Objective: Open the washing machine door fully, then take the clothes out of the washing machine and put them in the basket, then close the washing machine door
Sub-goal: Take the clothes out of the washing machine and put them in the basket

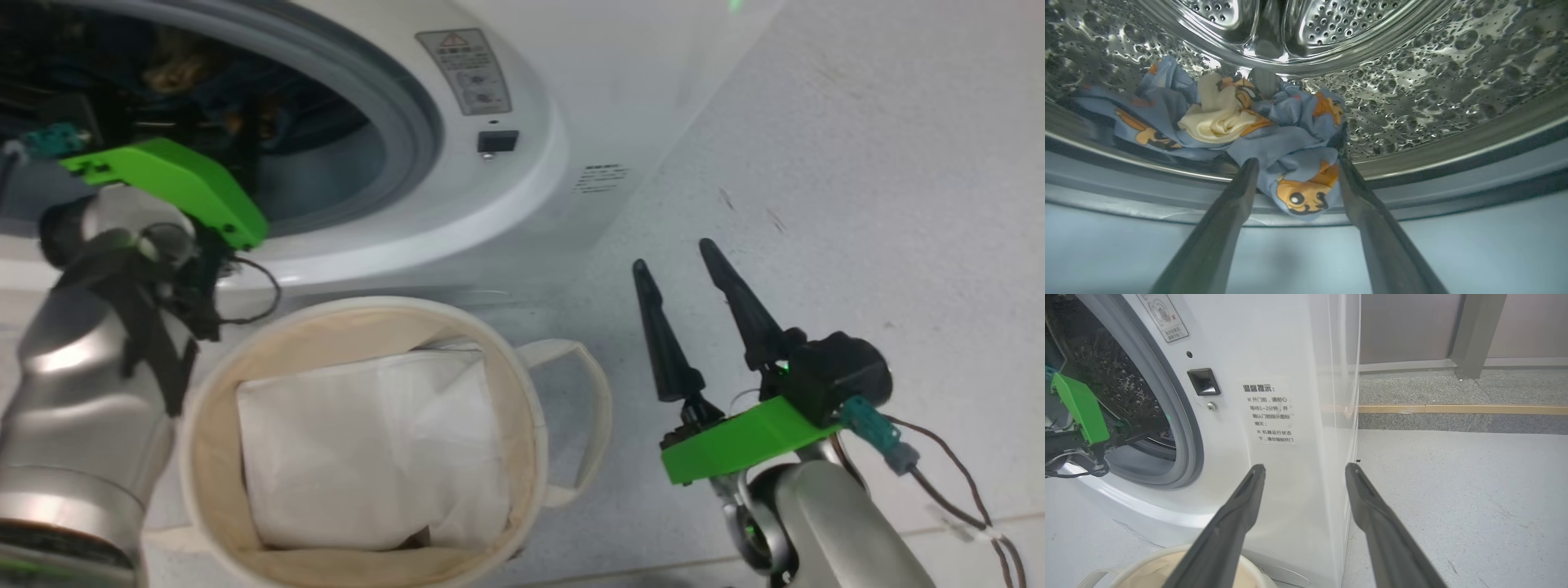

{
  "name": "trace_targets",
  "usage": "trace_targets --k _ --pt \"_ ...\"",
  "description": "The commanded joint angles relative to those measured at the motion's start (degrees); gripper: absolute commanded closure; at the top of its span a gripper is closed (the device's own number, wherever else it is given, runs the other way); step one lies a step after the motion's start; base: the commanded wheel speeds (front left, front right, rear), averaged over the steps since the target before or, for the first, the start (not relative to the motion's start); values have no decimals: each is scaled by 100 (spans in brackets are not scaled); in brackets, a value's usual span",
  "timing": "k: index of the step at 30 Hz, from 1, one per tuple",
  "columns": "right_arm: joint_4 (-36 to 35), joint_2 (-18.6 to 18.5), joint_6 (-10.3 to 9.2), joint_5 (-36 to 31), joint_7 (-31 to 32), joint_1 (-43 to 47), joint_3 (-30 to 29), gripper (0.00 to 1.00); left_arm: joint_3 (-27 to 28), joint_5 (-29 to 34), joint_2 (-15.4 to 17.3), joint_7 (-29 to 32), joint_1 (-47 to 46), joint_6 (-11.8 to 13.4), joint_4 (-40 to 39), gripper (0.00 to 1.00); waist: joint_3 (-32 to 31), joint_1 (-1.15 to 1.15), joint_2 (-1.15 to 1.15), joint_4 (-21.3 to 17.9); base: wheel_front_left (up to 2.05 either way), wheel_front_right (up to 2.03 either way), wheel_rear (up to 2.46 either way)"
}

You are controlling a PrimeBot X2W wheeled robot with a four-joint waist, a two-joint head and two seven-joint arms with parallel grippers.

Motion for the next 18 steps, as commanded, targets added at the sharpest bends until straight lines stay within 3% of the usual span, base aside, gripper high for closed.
trace_targets --k 1,18 --pt "-252 88 7 -74 -74 -4 175 0 72 -33 289 4 -294 -32 -39 0 48 -1 0 -72 0 0 0" --pt "-823 89 7 -193 -103 125 471 0 -284 -383 501 410 -714 -33 597 0 376 -1 0 -404 0 0 0"
